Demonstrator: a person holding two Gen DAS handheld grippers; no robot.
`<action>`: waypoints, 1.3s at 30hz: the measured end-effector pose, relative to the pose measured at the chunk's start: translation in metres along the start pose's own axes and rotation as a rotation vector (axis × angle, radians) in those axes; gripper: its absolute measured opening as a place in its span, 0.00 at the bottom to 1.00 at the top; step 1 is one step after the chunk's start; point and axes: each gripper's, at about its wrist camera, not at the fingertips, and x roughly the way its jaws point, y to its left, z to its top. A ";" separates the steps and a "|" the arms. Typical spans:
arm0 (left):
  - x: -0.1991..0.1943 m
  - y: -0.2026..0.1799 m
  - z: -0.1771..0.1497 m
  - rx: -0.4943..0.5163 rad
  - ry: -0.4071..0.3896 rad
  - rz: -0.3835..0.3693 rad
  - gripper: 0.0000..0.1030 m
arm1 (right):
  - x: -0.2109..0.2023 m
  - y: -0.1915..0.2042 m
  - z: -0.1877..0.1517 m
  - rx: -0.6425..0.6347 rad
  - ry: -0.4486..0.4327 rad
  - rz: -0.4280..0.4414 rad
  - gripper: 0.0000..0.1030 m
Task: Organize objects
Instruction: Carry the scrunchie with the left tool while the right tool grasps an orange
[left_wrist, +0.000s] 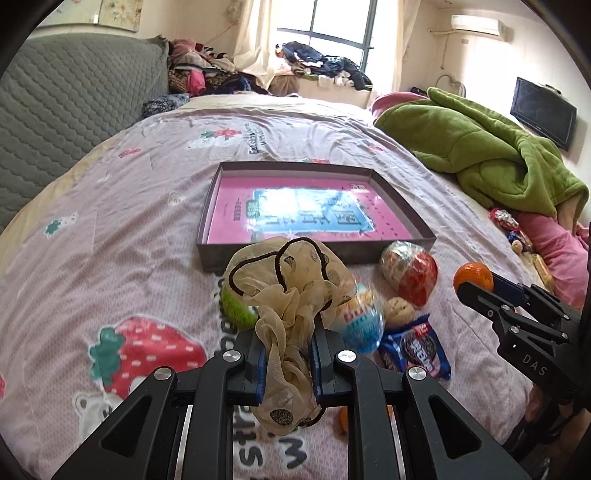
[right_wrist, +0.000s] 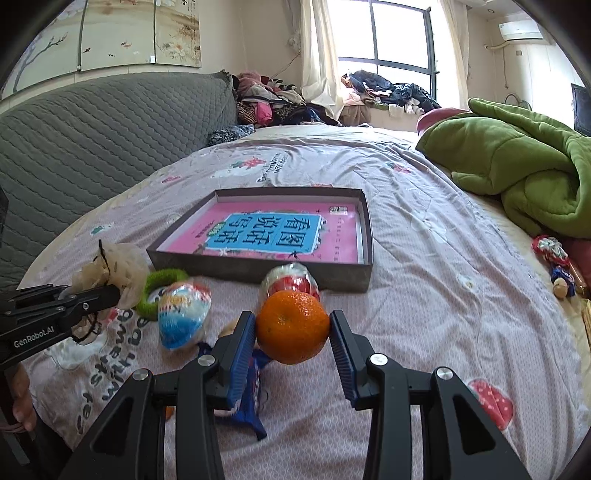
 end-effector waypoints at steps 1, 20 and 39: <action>0.001 0.000 0.002 0.001 -0.002 -0.003 0.18 | 0.000 0.000 0.001 0.000 -0.001 0.001 0.40; 0.029 0.011 0.041 0.033 -0.009 -0.005 0.18 | 0.029 -0.002 0.045 -0.035 -0.029 0.000 0.40; 0.062 0.041 0.083 0.028 -0.030 0.023 0.18 | 0.066 -0.015 0.079 -0.065 -0.021 -0.021 0.40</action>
